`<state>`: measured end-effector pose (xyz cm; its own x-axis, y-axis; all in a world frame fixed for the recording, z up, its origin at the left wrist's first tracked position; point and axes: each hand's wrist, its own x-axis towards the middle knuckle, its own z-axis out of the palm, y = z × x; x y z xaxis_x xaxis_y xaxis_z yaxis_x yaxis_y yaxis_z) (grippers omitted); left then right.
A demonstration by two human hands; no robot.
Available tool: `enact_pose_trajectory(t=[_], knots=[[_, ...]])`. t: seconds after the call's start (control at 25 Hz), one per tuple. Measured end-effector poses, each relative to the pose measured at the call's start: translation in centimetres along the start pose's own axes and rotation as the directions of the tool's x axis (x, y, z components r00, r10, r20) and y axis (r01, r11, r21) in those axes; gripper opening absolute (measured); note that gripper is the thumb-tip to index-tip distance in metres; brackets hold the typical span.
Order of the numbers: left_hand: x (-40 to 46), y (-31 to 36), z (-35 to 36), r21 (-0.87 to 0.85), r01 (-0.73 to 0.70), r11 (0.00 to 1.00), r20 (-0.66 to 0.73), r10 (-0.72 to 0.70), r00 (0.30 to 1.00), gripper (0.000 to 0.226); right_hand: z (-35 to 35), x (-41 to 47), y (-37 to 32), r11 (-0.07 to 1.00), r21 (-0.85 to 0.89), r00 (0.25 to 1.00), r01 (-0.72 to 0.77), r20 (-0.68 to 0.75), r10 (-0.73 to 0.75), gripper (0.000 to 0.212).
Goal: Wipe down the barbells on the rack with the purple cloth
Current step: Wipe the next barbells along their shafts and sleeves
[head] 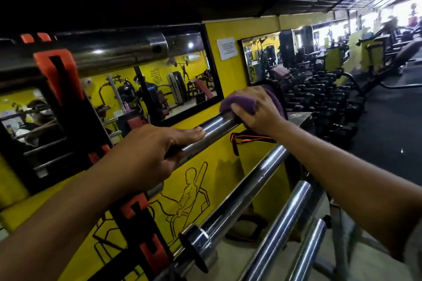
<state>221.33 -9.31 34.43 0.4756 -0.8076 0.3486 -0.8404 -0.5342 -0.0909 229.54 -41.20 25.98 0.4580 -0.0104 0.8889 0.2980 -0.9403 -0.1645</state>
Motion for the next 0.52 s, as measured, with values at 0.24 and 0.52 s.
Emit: enact_pose_trajectory(t=[0.24, 0.52], knots=[[-0.3, 0.4, -0.3, 0.001, -0.010, 1.000, -0.016, 0.010, 1.000, 0.061, -2.8, 4.2, 5.1, 0.913, 0.040, 0.905, -0.407, 0.153, 0.397, 0.061], [-0.1, 0.2, 0.0, 0.025, -0.009, 1.000, -0.044, 0.010, 0.999, 0.061, 1.2, -1.8, -1.4, 0.981, 0.166, 0.970, -0.096, -0.205, 0.130, 0.039]])
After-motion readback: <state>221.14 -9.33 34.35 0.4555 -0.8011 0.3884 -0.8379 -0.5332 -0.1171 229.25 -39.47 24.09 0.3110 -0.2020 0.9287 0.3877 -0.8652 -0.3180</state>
